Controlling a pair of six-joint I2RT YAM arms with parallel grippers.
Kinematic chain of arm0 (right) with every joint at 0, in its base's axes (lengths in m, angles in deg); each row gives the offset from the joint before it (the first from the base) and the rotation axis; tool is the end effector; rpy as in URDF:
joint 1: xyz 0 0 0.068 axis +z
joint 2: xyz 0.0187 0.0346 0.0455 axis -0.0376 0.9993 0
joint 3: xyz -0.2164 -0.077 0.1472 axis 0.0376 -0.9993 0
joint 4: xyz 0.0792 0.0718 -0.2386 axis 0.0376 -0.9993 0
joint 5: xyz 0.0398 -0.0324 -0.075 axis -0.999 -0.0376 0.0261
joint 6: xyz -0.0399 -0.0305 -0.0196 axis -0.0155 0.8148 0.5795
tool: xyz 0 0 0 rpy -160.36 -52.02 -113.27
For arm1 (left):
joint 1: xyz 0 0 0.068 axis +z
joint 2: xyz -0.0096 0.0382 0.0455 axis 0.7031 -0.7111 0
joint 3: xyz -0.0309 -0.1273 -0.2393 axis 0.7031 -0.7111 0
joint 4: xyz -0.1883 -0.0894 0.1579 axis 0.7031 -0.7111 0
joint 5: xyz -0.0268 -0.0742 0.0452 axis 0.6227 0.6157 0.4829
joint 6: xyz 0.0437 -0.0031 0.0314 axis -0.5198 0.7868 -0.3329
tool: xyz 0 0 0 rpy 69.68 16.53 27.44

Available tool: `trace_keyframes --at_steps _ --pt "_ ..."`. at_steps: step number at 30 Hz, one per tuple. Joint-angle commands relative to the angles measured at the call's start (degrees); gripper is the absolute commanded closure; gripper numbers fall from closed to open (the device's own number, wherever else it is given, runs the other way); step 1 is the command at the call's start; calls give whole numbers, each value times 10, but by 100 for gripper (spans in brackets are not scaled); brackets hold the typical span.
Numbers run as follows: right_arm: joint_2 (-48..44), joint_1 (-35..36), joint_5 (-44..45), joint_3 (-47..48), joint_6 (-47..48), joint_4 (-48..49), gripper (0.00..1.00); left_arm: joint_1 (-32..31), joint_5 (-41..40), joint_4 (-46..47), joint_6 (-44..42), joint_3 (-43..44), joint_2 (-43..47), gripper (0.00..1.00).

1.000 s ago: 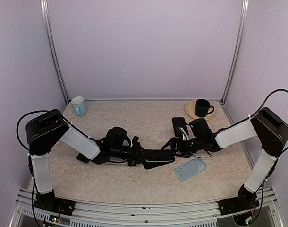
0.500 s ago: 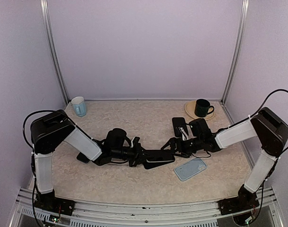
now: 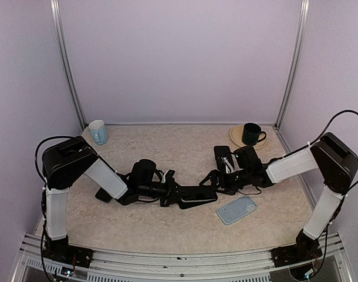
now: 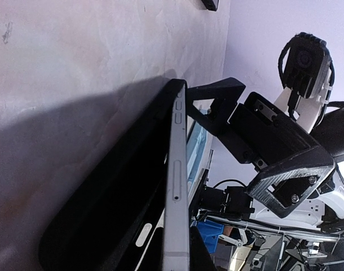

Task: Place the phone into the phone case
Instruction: Install the phone on the phone case.

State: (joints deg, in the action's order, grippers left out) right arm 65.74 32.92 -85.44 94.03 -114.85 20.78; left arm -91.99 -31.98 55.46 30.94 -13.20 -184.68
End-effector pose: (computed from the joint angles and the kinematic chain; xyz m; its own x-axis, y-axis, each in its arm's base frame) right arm 0.2567 0.2025 0.1320 -0.9453 0.0298 -0.3250 -0.2375 0.6200 0.7478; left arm 0.2450 -0.2962 0.0912 -0.9932 -0.1004 0.0588 -0.0880 0.3179 -0.9440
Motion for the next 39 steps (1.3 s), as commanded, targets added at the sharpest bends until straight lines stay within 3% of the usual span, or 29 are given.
trace_keyframes --at_steps 1,8,23,39 --pt "37 34 -56 10 6 -13 0 -23 -10 -61 -16 20 -45 100" --pt "13 33 -39 16 30 -55 0 -12 -15 -46 -33 -5 -28 100" --pt "-91 -34 -23 6 69 -129 0 5 25 129 -39 -33 -1 100" --pt "-115 -63 -34 -11 83 -138 0 4 59 217 -29 -23 0 100"
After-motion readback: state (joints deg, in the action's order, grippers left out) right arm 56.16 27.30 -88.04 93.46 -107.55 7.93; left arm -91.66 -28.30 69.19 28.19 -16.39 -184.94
